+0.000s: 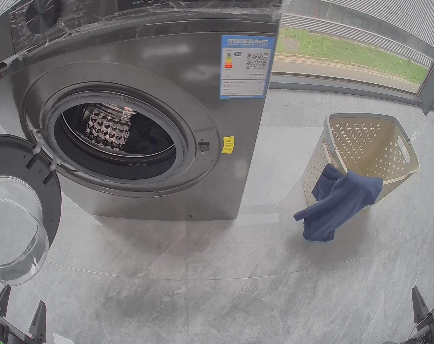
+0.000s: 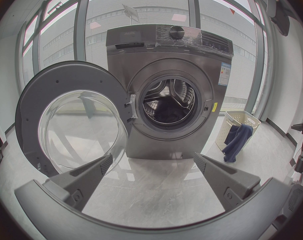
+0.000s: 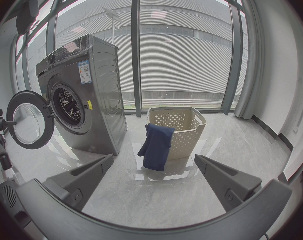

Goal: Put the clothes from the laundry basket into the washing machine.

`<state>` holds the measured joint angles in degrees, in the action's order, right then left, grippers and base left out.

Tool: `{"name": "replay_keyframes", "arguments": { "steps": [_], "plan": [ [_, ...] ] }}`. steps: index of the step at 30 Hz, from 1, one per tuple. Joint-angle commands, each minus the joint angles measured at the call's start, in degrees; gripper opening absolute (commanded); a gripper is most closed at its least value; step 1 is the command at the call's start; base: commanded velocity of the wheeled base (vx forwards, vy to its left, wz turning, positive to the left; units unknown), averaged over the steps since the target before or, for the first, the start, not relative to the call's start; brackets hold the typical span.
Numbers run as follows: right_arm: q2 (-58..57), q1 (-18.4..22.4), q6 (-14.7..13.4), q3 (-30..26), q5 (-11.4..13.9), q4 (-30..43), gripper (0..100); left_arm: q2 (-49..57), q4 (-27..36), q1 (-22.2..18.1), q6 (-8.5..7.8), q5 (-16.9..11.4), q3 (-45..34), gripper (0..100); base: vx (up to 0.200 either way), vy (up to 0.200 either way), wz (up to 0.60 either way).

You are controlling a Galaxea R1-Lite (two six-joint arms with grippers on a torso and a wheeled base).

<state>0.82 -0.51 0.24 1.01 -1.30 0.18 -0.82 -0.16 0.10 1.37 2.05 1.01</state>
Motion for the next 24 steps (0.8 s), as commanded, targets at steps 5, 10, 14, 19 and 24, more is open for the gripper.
{"name": "replay_keyframes", "arguments": {
  "steps": [5,10,14,19,24],
  "plan": [
    [-0.8,0.0,-0.1,-0.9,0.1,0.0,100,0.3,0.0,0.0,0.04,0.1,-1.0,100,0.0,-0.2,0.0],
    [-0.8,0.1,-0.1,-0.9,0.0,0.0,100,0.3,0.1,-0.1,-0.49,-0.1,-1.0,100,0.0,-0.2,0.0],
    [-0.8,0.1,-0.1,-0.9,0.1,0.0,100,0.3,0.0,-0.1,-0.49,-0.1,-1.0,100,0.0,-0.2,0.0],
    [-0.8,0.1,-0.1,-0.9,0.1,0.0,100,0.3,0.1,0.0,-0.66,-0.1,-1.0,100,0.0,-0.2,0.0],
    [-0.8,0.1,0.1,-0.9,0.1,0.0,100,0.3,0.0,-0.1,-0.57,-0.1,-1.0,100,0.0,-0.2,0.0]
  ]
}}
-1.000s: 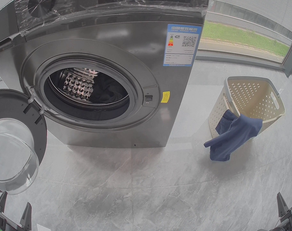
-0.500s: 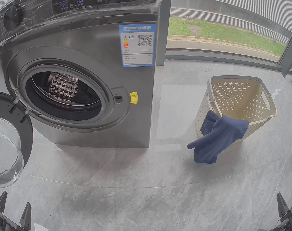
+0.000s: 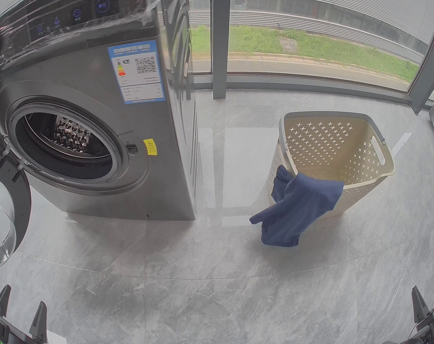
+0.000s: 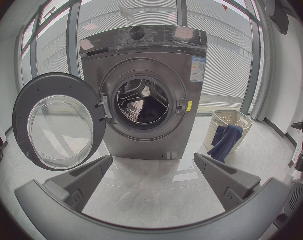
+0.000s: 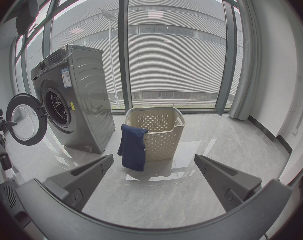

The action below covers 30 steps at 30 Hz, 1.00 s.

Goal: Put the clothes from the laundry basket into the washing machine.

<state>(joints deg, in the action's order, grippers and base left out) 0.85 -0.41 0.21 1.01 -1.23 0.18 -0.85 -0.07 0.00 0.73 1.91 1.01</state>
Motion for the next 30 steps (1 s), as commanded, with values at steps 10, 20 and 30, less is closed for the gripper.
{"name": "replay_keyframes", "arguments": {
  "steps": [10,20,30],
  "plan": [
    [-0.9,-0.1,-0.1,-0.8,-0.2,0.0,100,0.3,0.0,0.0,-0.03,0.0,-1.0,100,0.0,-0.2,0.0],
    [3.4,-0.6,0.1,13.0,-0.4,-2.2,100,0.3,0.0,0.1,-0.03,0.0,-1.0,100,0.0,-0.02,0.0],
    [32.5,-6.4,-8.1,11.7,3.3,-6.3,100,0.3,0.0,0.1,-0.03,0.0,-1.0,100,0.0,0.0,0.0]
  ]
}}
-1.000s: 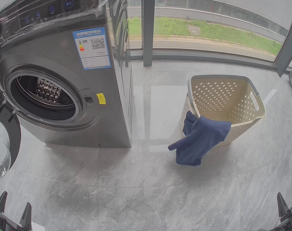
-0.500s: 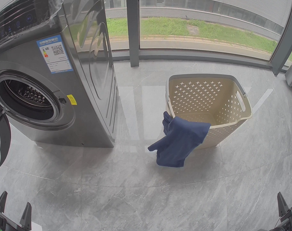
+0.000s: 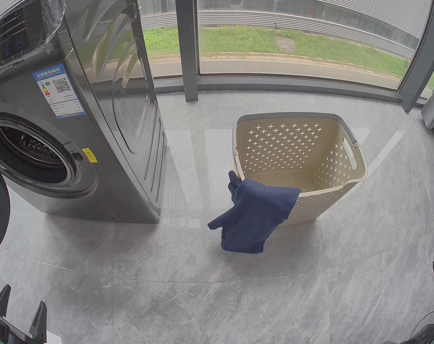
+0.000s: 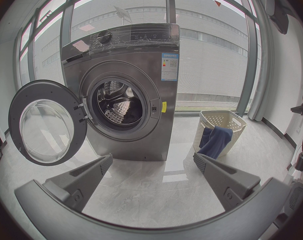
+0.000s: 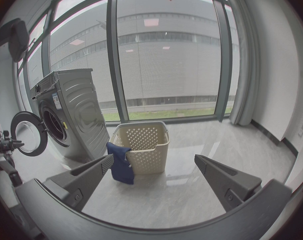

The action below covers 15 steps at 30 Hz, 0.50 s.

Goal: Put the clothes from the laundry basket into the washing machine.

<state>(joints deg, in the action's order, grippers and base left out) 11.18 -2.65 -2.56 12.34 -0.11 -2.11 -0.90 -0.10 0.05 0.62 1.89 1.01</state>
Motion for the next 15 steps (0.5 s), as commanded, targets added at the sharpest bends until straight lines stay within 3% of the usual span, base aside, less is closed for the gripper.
{"name": "replay_keyframes", "arguments": {
  "steps": [1,5,9,12,15],
  "plan": [
    [27.1,-5.2,-5.5,0.2,2.2,-7.2,100,0.4,0.0,0.0,0.08,0.0,-1.0,100,0.0,0.0,0.0],
    [38.4,-8.7,-5.8,0.2,2.0,-15.8,100,0.4,0.0,0.0,0.08,0.0,-1.0,100,0.0,0.0,0.0],
    [49.1,-14.4,-9.1,0.3,1.7,-26.2,100,0.4,0.0,0.0,0.26,0.0,-1.0,100,0.0,0.0,0.0],
    [55.5,-17.8,-10.7,0.8,1.3,-30.1,100,0.4,-0.1,0.0,0.43,0.0,-1.0,100,0.0,0.0,0.0],
    [61.5,-18.8,-11.9,1.0,0.5,-32.6,100,0.3,-0.1,0.0,0.52,0.0,-1.0,100,0.0,0.0,0.0]
  ]
}}
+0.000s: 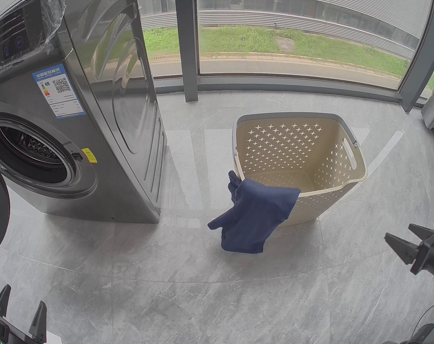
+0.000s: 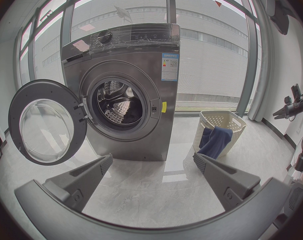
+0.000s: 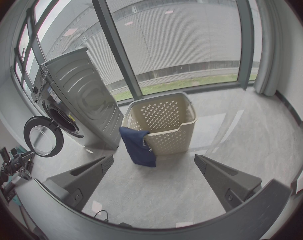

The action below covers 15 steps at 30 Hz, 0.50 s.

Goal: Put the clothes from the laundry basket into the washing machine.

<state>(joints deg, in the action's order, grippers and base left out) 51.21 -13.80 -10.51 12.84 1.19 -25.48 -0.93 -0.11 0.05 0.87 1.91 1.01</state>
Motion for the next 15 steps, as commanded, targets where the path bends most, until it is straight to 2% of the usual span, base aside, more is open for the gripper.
{"name": "replay_keyframes", "arguments": {
  "steps": [1,2,6,7,11,15],
  "plan": [
    [23.4,-8.0,-4.3,0.3,-1.1,-11.2,100,0.3,-0.1,0.0,0.28,0.0,-1.0,100,0.0,0.0,0.0],
    [24.4,-8.3,-4.3,0.0,-1.3,-12.5,100,0.3,-0.1,0.0,0.28,-0.1,-1.0,100,0.0,0.0,0.0],
    [26.9,-10.2,-5.5,-0.9,-2.2,-15.8,100,0.4,-0.1,0.0,0.1,-0.1,-1.0,100,0.0,-0.2,0.0],
    [28.9,-11.9,-6.6,-0.9,-3.2,-16.6,100,0.4,-0.1,0.0,0.19,-0.1,-1.0,100,0.0,-0.2,0.0],
    [31.2,-13.0,-7.7,-0.5,-4.6,-18.3,100,0.4,-0.1,0.0,-0.25,-0.1,-1.0,100,0.0,-0.2,0.0],
    [33.4,-14.5,-7.9,-0.4,-4.8,-20.8,100,0.4,-0.1,0.0,-0.43,-0.1,-1.0,100,0.0,0.0,0.0]
  ]
}}
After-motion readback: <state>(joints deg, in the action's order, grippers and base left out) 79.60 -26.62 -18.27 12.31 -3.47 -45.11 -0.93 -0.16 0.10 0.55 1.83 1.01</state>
